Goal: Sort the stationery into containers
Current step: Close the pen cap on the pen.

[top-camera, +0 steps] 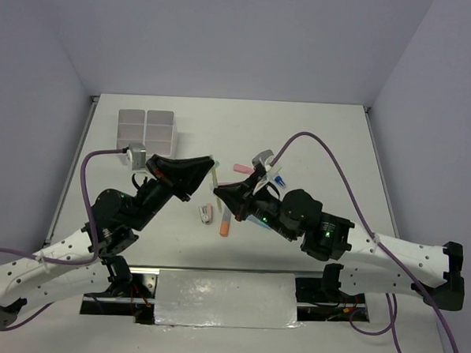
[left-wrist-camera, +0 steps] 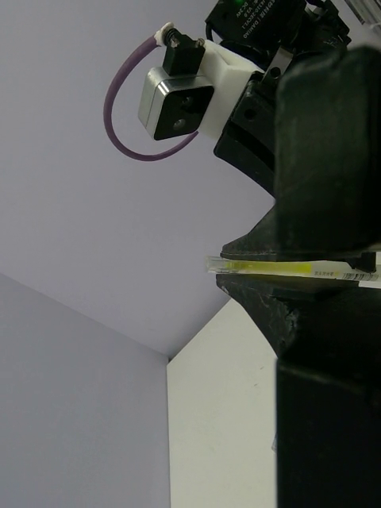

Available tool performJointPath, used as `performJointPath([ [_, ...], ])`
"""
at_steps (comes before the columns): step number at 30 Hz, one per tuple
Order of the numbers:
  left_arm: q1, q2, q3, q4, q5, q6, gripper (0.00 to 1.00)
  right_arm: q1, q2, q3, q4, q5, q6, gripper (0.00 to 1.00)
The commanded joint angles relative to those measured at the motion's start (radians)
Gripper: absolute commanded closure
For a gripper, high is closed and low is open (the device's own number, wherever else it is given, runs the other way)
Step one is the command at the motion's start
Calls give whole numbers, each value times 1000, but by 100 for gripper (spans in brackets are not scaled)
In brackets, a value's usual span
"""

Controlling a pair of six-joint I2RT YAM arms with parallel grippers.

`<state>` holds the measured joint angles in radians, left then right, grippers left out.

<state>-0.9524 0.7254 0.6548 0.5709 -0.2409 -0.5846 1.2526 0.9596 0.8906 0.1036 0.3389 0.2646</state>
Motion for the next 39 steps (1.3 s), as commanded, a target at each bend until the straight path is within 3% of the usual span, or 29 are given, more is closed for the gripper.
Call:
performJointPath([
  [1, -3, 20, 25, -29, 31, 3, 87, 7, -5, 97, 77, 12, -85, 100],
  [6, -5, 48, 89, -118, 72, 34, 54, 7, -9, 94, 59, -21, -116, 100],
  [10, -3, 63, 92, -117, 84, 37, 48, 5, -13, 82, 62, -11, -108, 100],
  [11, -5, 63, 91, -115, 86, 38, 49, 7, -15, 82, 59, -11, -108, 100],
  [14, -5, 63, 91, -112, 89, 39, 74, 7, -13, 87, 56, -14, -108, 100],
  [15, -3, 62, 94, -112, 92, 39, 90, 5, -13, 85, 56, -14, -108, 100],
  [17, -5, 59, 97, -111, 112, 49, 99, 7, -15, 80, 56, -23, -108, 100],
  [21, -5, 51, 103, -100, 181, 89, 100, 7, -21, 64, 59, -52, -111, 97],
  [23, -5, 48, 106, -89, 233, 107, 100, 2, -27, 45, 59, -78, -117, 82],
  [24, -5, 46, 109, -85, 264, 124, 100, -1, -28, 41, 53, -110, -119, 67],
  [25, -5, 46, 114, -83, 287, 132, 100, -4, -28, 34, 48, -118, -116, 65],
  [31, -5, 60, 155, -86, 419, 143, 100, -10, -53, 2, 54, -124, -105, 66],
  [34, -3, 60, 154, -72, 443, 135, 100, -10, -62, -1, 53, -120, -104, 80],
  [35, -5, 65, 154, -71, 448, 134, 100, -10, -64, -2, 56, -120, -102, 93],
  [36, -5, 68, 155, -72, 453, 132, 98, -12, -68, -4, 59, -117, -100, 100],
  [37, -5, 69, 157, -75, 451, 134, 95, -13, -74, -8, 62, -117, -99, 100],
  [38, -3, 74, 158, -78, 445, 134, 81, -12, -78, -10, 65, -120, -96, 100],
  [39, -3, 75, 163, -89, 421, 132, 54, -12, -82, -15, 70, -123, -93, 100],
])
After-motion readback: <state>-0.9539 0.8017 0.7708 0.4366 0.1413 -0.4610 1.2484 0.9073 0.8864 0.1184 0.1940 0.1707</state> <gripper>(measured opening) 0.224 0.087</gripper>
